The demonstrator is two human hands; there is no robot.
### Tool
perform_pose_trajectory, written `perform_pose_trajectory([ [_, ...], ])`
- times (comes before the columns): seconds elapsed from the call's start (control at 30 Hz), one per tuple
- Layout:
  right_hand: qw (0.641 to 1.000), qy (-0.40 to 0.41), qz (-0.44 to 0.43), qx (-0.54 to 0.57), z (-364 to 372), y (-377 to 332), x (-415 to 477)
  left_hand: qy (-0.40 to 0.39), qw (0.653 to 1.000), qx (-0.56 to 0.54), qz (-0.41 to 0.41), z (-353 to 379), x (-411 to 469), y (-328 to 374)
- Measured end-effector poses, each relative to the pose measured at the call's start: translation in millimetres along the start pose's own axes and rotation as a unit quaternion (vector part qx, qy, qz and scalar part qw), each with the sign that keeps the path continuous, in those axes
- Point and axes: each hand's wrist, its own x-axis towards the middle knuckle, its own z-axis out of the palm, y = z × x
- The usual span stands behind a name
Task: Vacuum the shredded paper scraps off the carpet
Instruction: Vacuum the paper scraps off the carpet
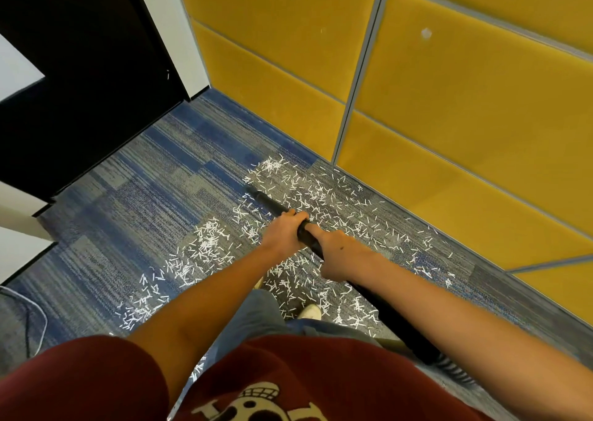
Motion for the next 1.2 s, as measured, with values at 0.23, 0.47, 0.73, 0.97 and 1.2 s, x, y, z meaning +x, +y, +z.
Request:
perform_pose_trajectory([
  [0.23,1.0,0.007,-0.018,-0.003,1.4,-7.3,8.9,0.018,1.0,0.0,-0.011,-5.1,0.4,-10.3],
  [0.47,1.0,0.011,-0.011,0.012,-5.6,-15.1,26.0,0.015,1.0,0.006,-0.016,-15.0,15.3,-22.5],
  [0.73,0.999,0.014,0.027,0.017,-14.5,-8.4,28.6,-0.021,1.0,0.01,0.017,-17.6,34.5,-13.4],
  [0.97,0.999,0.028,0.043,0.019,-15.3,-11.8,30.5,-0.027,0.999,0.004,0.045,-20.5,42.3,-12.7],
  [1.2,0.999,0.024,0.039,0.025,-14.9,-13.4,25.8,-0.024,0.998,-0.005,0.051,-21.0,37.5,-12.3],
])
